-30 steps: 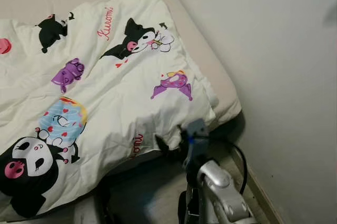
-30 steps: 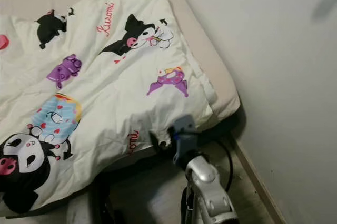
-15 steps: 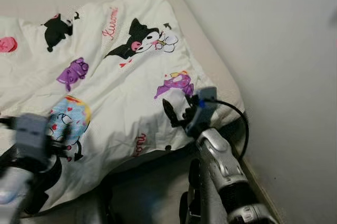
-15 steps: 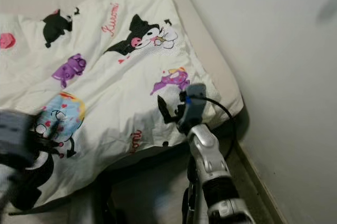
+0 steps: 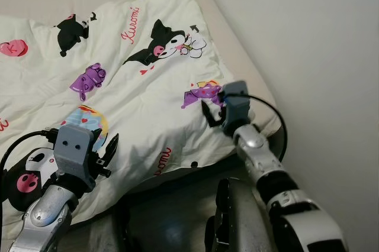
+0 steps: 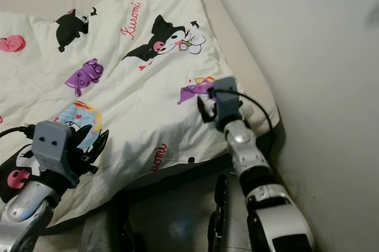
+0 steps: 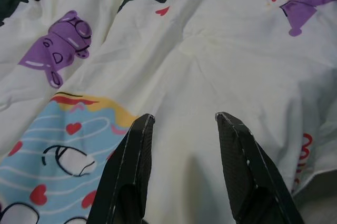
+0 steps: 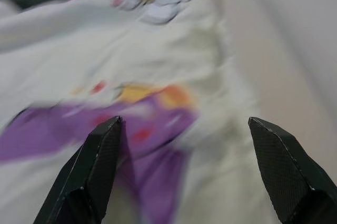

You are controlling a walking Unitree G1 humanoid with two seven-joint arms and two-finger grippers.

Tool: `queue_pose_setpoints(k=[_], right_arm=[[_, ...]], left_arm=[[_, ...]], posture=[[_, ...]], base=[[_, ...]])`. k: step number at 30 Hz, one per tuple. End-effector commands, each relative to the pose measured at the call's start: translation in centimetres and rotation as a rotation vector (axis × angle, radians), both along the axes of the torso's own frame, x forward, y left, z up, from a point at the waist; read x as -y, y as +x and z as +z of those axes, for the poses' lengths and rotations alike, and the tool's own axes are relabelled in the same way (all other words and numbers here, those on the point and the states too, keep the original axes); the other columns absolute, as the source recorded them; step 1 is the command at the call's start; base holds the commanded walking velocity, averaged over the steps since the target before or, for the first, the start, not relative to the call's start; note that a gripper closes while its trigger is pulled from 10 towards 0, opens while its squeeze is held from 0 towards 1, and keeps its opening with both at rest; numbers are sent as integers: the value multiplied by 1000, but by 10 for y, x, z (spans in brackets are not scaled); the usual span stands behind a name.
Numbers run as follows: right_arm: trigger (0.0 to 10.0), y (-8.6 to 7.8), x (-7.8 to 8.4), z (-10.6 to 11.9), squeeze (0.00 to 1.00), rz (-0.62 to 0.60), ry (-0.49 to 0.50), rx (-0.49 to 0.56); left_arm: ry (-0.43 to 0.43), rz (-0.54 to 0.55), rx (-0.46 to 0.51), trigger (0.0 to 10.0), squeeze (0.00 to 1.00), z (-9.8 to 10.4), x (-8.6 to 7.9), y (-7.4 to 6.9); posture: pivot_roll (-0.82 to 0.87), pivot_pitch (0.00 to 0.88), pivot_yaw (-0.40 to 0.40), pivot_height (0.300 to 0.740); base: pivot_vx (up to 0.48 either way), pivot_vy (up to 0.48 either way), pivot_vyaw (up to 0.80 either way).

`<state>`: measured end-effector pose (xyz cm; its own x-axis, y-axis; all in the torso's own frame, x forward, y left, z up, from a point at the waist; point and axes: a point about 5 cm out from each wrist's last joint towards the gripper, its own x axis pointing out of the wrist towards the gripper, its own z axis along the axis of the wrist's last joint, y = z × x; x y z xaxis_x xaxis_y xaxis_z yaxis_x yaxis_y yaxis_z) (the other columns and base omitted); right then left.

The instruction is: Clean up the room

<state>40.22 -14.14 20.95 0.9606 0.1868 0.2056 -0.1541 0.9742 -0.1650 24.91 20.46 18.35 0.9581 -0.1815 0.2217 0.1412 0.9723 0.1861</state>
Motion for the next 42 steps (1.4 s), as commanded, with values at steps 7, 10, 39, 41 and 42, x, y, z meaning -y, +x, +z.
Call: queue_pose_setpoints(k=[7,10,39,41,42], right_arm=[[10000,1,30,-26,0,-80,71,-154],[10000,-2,29,-48,0,-1,278,-304],[0,-15,30,-79,0,109,335,-427],[0,-14,31,-79,0,101,330,-425],[0,-14,33,-79,0,89,324,-423]], left_arm=[[-58,27,-49,10000,0,-4,-1,-7],[-154,-38,-56,10000,0,1,7,-8],[-128,-34,-81,10000,0,17,-12,-13],[-124,-34,-81,10000,0,18,-13,-13],[-122,-34,-81,10000,0,18,-13,-13]], posture=[[59,466,7,561],[65,472,8,561],[99,485,28,561],[99,485,28,561],[100,485,27,561]], base=[[0,0,0],[0,0,0],[0,0,0],[0,0,0],[0,0,0]])
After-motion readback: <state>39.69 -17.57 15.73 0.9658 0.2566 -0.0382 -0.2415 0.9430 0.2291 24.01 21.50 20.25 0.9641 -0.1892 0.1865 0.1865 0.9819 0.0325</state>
